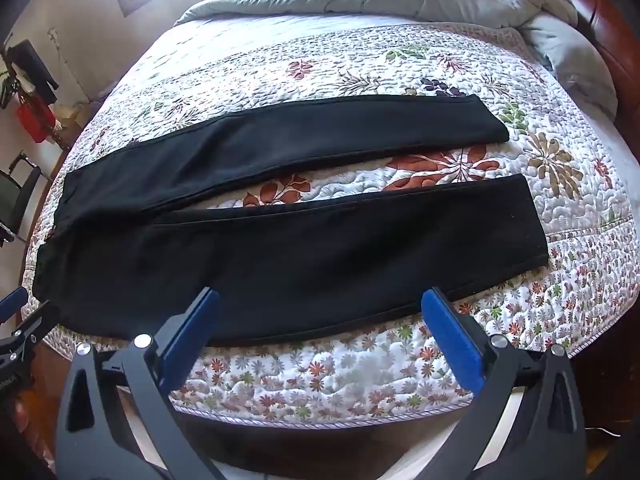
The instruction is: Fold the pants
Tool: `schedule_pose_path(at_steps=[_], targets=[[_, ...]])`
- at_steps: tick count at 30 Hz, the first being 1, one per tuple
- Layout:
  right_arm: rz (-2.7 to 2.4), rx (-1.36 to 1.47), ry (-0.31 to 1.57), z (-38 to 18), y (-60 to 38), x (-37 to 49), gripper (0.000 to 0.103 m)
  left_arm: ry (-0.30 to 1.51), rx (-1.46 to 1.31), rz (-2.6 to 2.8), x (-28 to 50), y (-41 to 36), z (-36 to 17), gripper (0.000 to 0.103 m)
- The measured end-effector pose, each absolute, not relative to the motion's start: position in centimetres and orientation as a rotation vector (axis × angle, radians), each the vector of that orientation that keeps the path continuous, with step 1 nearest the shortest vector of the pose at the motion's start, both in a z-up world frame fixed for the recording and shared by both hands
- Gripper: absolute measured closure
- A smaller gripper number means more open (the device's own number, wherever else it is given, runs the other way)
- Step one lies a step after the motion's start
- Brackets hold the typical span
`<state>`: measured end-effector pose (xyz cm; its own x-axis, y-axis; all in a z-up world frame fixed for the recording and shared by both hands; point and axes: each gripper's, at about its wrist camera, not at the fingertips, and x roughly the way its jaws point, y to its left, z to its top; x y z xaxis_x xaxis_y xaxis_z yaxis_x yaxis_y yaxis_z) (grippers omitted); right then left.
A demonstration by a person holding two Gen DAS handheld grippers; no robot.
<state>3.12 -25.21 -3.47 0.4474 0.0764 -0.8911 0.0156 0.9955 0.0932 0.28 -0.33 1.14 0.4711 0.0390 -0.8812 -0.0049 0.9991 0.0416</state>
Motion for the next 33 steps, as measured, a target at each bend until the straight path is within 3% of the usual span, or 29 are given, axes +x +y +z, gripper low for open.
schedule_pose_path(at_steps=[33], targets=[[0.033,0.085,1.096,-2.95,-25.1,3.07,0.003,1.076,0.048,0.046,0.51,-0.62,0.74,0.004]])
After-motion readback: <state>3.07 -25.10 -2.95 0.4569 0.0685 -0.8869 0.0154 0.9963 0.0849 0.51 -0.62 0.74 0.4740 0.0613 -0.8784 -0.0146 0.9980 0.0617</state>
